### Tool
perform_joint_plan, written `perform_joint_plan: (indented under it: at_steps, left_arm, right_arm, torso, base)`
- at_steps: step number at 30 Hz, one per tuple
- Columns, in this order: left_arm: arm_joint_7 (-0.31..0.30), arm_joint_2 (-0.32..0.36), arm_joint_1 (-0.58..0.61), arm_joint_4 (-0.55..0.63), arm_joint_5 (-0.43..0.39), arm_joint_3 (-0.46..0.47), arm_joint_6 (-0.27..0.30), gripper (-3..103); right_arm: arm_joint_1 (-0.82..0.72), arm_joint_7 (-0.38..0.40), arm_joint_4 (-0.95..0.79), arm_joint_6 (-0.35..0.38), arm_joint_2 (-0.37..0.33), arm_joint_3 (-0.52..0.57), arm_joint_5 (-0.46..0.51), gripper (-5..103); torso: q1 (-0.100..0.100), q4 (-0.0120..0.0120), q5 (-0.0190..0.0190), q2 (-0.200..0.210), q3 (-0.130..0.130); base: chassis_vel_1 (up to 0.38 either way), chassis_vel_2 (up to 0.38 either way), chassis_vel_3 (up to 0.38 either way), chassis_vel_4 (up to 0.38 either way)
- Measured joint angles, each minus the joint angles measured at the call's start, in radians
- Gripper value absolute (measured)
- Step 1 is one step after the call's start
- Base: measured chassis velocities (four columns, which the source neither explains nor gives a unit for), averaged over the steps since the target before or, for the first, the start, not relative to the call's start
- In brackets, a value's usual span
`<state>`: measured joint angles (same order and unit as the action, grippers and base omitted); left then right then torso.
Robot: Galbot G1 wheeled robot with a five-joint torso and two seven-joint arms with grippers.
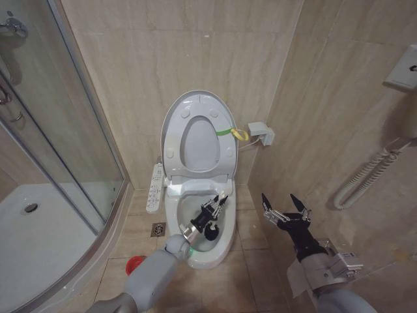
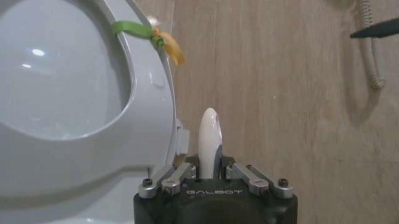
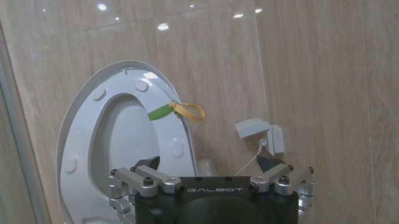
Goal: Open the toilet lid, clean the toilet bowl with a toilet brush, close the toilet lid, and flush.
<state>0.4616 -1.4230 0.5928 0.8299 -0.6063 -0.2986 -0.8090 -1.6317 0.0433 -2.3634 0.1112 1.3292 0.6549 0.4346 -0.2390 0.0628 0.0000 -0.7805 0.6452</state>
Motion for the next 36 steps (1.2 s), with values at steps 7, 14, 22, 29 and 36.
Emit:
perform_joint_plan:
  at_steps: [7,14,22,29,36]
  left_arm:
    - [0.017,-0.009,-0.011,-0.072,0.016,0.022,-0.010,21]
    - [-0.002,0.016,-0.004,0.055,0.032,0.032,-0.007,21]
    - [0.006,0.003,0.019,0.086,0.017,0.010,-0.005,20]
    - [0.030,-0.005,0.025,-0.019,0.015,0.037,-0.009,20]
    - [0.029,0.017,0.022,0.031,0.019,0.061,-0.006,20]
  right_arm:
    - [0.000,0.000,0.000,0.000,0.000,0.000,0.000,100]
    - [0.000,0.000,0.000,0.000,0.000,0.000,0.000,100]
    - [0.000,0.000,0.000,0.000,0.000,0.000,0.000,100]
    - [0.000,0.000,0.000,0.000,0.000,0.000,0.000,100]
    - [0.000,0.000,0.000,0.000,0.000,0.000,0.000,100]
  torso:
    - [0.000,0.0001,0.0000,0.000,0.000]
    - [0.000,0.0002,-0.0001,0.000,0.000]
    - [0.000,0.0003,-0.0001,0.000,0.000]
    - [0.000,0.0002,-0.0001,0.000,0.000]
    - [0.000,-0.0001,0.0000,0.000,0.000]
  base:
    - [0.000,0.000,0.000,0.000]
    - [0.000,0.000,0.000,0.000]
    - [0.000,0.000,0.000,0.000]
    - [0.000,0.000,0.000,0.000]
    - [0.000,0.000,0.000,0.000]
